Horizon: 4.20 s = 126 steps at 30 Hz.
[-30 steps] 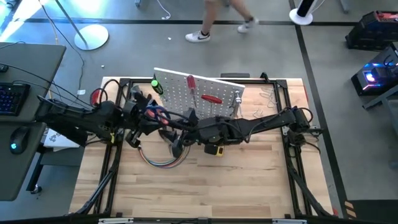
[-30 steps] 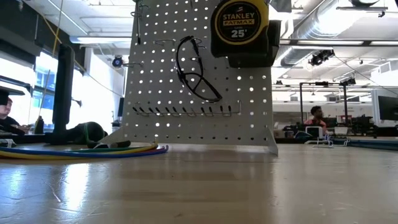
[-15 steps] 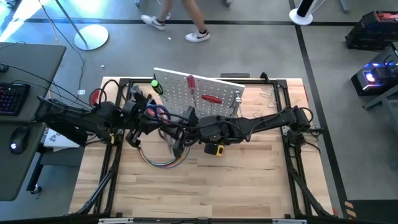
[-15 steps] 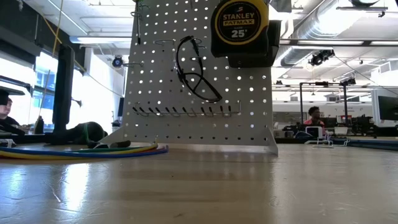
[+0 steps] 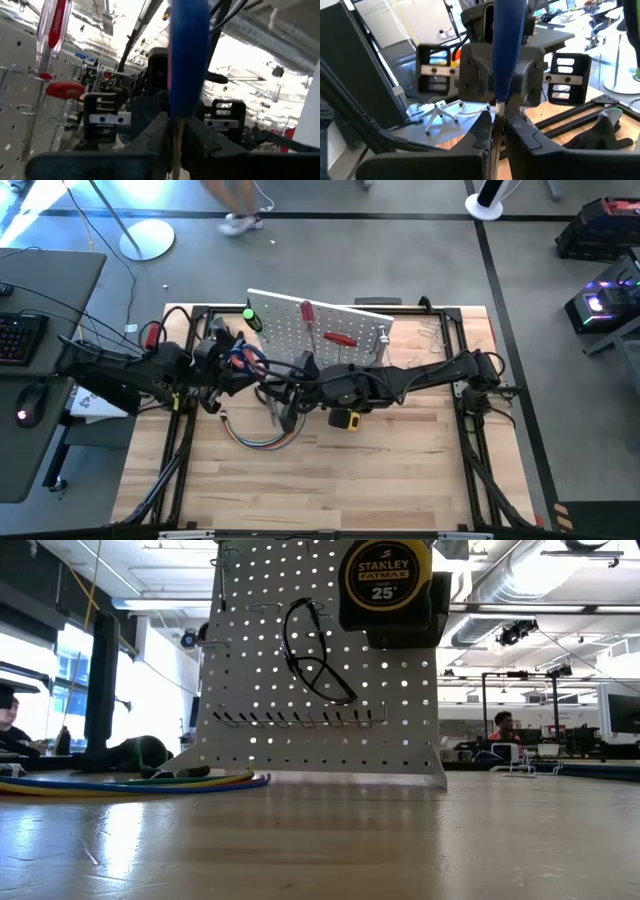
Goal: Hang tools onto peg board
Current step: Hang the scissors on the peg board
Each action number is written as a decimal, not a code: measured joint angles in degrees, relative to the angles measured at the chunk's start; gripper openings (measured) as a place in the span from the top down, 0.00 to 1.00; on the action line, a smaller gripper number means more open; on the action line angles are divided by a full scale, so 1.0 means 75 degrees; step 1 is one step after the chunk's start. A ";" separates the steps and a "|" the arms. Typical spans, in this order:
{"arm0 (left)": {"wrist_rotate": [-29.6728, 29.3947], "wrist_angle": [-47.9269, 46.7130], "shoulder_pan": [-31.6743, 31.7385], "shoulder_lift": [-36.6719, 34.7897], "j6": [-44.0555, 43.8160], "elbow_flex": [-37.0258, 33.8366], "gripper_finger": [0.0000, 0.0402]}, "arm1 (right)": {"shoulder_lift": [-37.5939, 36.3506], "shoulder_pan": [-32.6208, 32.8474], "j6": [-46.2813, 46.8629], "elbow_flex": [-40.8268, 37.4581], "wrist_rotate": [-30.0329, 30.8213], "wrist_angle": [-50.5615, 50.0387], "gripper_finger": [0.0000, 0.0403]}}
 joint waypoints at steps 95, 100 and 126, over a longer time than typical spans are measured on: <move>-0.1376 -0.5859 0.0006 -0.4855 -0.2426 -0.0002 0.66 | -0.0388 0.0362 -0.3944 -0.0152 0.1038 -0.1301 0.96; -0.1347 -0.5525 0.0006 -0.4855 -0.2421 -0.0002 0.67 | -0.1052 0.0544 -0.3559 -0.2097 0.1357 0.0321 0.96; -0.2002 -0.6509 0.0004 -0.4858 -0.2092 -0.0005 0.71 | -0.2136 -0.0246 -0.5850 -0.4753 -0.0070 0.4162 0.96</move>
